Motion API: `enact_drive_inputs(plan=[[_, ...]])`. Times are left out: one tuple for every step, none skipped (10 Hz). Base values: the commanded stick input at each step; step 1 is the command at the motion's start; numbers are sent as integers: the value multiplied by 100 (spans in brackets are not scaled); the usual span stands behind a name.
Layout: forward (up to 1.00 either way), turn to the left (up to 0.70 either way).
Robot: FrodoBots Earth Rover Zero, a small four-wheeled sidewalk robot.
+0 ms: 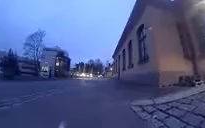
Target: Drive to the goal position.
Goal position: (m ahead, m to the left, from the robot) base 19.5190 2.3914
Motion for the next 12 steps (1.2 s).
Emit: enact_drive_inputs(plan=[[50,-16],[50,0],[50,0],[50,0],[50,0],[50,0],[50,0],[50,0],[50,-3],[50,-21],[50,-39],[50,-50]])
